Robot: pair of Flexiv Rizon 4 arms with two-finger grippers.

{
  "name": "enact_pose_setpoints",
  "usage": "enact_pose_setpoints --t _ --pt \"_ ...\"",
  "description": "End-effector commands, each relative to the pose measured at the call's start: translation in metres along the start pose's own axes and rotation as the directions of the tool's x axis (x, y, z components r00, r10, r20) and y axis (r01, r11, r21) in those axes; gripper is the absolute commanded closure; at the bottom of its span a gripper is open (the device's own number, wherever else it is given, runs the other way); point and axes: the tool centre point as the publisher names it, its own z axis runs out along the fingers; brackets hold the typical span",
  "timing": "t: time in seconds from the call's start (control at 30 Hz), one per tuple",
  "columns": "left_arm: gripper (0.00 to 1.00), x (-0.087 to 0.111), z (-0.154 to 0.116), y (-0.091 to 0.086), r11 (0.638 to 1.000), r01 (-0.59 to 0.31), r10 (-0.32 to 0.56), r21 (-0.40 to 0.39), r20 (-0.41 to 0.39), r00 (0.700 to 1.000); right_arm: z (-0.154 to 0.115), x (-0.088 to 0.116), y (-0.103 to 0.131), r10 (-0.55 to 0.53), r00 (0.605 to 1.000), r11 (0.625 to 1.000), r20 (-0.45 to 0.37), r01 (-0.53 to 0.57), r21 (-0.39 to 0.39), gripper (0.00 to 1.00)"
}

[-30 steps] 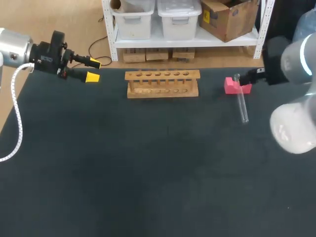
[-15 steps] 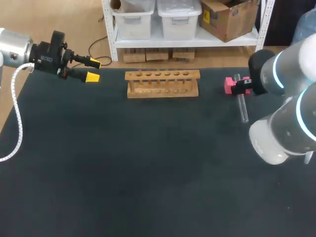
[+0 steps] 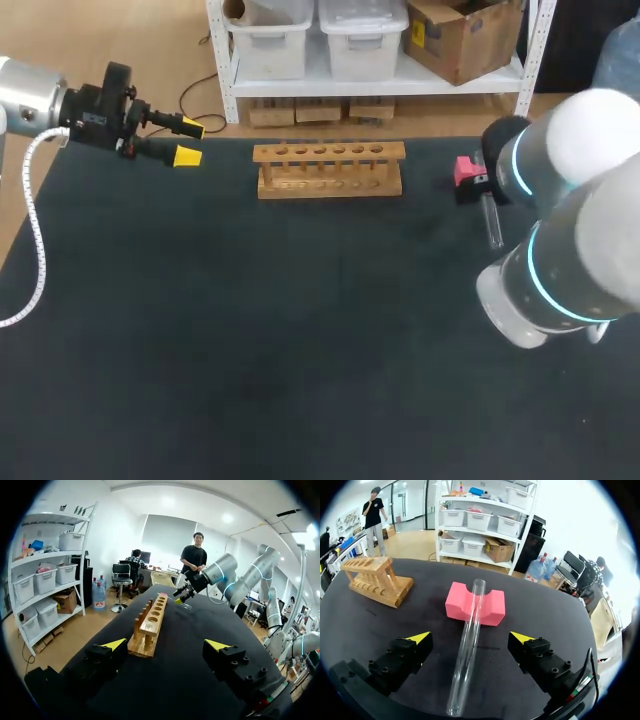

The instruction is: Grasp the test tube, adjust it, and insert it.

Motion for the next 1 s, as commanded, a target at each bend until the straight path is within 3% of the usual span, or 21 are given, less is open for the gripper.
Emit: enact_pose_setpoints --t 0.03,1.0 --pt "0.0 0.001 0.0 0.0 1.0 -0.002 0.002 0.0 0.002 1.0 0.003 0.002 0.003 0.009 1.0 0.991 0.007 -0.01 0.132 0.02" --pt "0.0 0.001 0.0 0.0 1.0 -0.002 0.002 0.0 0.002 1.0 0.022 0.007 0.002 0.078 0.996 0.997 0.045 -0.079 0.021 0.0"
